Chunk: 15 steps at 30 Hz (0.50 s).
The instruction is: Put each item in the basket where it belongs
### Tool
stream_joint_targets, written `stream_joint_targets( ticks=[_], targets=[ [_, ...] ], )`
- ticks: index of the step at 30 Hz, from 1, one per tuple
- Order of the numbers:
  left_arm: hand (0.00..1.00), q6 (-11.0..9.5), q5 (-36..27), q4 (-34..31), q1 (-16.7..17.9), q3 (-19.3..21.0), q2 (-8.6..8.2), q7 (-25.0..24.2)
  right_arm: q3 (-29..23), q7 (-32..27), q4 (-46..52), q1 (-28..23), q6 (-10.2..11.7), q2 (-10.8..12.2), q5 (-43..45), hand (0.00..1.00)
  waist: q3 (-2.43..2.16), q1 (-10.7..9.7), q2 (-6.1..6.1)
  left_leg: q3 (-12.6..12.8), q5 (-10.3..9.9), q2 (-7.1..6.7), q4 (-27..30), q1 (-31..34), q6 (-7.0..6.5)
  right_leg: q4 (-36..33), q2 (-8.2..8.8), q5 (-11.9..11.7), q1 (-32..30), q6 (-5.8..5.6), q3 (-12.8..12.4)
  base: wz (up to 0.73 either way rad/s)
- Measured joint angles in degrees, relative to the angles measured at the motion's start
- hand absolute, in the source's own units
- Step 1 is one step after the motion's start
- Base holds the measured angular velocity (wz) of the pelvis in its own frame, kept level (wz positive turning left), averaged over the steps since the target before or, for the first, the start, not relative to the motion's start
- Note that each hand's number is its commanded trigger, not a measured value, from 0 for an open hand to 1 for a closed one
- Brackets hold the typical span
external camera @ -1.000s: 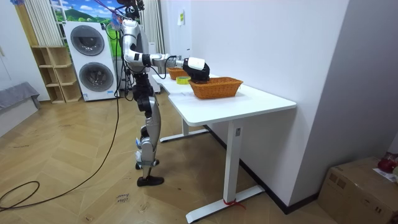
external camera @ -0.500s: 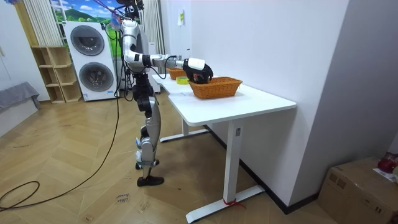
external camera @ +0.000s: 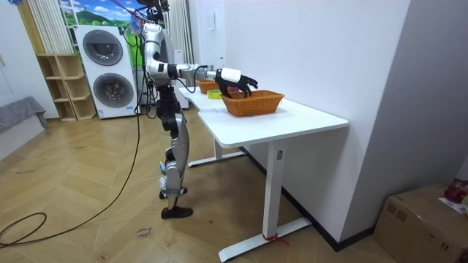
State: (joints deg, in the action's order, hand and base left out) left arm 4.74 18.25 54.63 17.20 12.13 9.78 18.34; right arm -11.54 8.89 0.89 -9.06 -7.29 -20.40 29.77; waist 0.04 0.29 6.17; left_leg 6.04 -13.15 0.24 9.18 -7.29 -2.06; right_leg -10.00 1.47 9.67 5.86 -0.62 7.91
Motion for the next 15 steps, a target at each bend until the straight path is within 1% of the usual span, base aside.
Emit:
stream_joint_targets(
  ticks=[15],
  targets=[
    [0.00, -0.05, -0.04, -0.71, -0.03, -0.16, 0.01, 0.96, 0.01, -0.01, 0.32, 0.01, 0.01, 0.00, -0.10, 0.00, 0.00, 0.03, 0.02, 0.01, 0.00, 0.00, 0.00, -0.12, 0.00, -0.01, -0.05, 0.00, 0.06, 0.00, -0.16, 0.00]
  ],
)
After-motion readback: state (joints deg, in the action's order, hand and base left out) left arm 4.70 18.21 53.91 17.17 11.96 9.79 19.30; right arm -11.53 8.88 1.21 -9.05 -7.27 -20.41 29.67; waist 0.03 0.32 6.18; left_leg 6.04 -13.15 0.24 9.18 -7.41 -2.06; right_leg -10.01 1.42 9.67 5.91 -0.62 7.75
